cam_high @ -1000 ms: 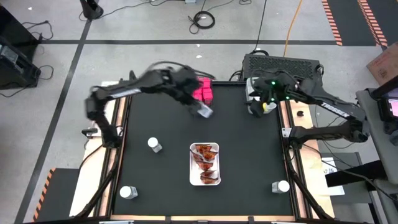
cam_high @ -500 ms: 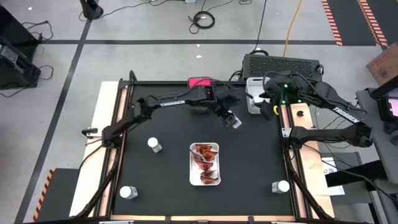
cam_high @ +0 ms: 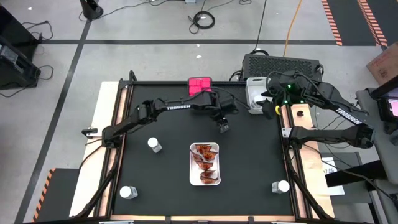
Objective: Sort spices by type
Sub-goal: Put the white seasoning bottle into the gray bin
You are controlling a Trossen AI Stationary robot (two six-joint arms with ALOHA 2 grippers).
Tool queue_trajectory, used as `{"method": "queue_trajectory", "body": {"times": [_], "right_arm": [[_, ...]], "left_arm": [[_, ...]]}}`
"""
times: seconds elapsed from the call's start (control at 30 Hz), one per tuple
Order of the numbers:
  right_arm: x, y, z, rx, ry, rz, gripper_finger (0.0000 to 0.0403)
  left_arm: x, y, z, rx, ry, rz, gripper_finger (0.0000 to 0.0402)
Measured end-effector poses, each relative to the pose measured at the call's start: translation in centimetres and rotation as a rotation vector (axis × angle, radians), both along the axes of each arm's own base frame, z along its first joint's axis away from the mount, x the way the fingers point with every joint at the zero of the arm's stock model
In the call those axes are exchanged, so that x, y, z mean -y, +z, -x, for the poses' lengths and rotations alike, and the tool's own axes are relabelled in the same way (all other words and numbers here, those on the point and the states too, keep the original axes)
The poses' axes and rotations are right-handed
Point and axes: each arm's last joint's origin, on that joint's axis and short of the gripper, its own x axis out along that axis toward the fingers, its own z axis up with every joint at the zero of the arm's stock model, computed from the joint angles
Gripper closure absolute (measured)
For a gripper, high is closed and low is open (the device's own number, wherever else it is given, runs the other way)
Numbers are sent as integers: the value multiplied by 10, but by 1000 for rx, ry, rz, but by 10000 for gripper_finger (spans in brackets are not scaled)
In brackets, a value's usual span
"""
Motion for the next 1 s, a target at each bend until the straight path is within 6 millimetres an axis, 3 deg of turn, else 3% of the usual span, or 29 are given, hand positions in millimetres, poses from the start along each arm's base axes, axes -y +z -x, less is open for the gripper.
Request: {"method": "queue_trajectory", "body": {"times": [0.17, 0.4, 0.57, 0.7, 0.83, 1.0], "right_arm": [[0, 0, 0, 1, -1, 1, 177], [0, 0, 0, 6, -2, 3, 177], [0, 0, 0, 3, 4, 3, 177], [1, 0, -1, -7, 24, 20, 175], [3, -1, -9, -3, 87, 19, 161], [9, -13, -43, 16, 254, -44, 117]], "left_arm": [[0, -2, 0, -4, -1, 4, 195], [-2, -2, 0, -5, -2, 16, 103], [-10, 6, 4, 31, -25, 134, 84], [-18, 35, 18, 64, -25, 136, 82], [-26, 69, 43, 33, -23, 7, 81], [-36, 119, 78, 48, 12, -171, 81]]}}
